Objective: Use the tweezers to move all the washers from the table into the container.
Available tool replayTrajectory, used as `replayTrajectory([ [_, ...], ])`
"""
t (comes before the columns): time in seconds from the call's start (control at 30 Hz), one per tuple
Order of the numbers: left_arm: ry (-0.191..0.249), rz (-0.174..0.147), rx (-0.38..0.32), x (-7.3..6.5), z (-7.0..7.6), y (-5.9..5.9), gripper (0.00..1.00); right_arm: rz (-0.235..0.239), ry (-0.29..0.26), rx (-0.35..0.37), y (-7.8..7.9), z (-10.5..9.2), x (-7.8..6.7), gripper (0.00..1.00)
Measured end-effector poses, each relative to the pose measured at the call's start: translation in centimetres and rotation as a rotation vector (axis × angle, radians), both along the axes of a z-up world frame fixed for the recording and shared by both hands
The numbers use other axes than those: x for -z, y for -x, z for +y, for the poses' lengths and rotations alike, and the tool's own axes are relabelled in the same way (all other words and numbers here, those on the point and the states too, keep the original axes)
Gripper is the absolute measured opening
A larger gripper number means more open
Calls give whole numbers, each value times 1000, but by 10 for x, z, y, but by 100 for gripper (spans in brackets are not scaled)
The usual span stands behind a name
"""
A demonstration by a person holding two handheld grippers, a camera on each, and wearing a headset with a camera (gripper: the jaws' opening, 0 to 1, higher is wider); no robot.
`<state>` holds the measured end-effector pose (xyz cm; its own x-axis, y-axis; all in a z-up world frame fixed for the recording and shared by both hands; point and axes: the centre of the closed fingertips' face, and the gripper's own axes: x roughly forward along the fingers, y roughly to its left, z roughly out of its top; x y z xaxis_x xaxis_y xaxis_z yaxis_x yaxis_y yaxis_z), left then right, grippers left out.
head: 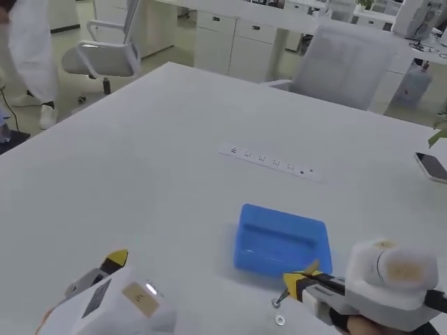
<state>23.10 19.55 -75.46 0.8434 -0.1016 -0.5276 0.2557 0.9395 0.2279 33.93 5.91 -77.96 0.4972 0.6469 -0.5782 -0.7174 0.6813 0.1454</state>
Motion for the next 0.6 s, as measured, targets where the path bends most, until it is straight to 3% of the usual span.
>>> replayTrajectory([
  [0.43, 4, -5, -2, -3, 0, -1, 96, -63, -29, -7, -11, -1, -40, 2],
  [0.6, 10, 0, -5, 0, 1, 1, 95, -92, -31, 5, -27, -4, -49, 2],
])
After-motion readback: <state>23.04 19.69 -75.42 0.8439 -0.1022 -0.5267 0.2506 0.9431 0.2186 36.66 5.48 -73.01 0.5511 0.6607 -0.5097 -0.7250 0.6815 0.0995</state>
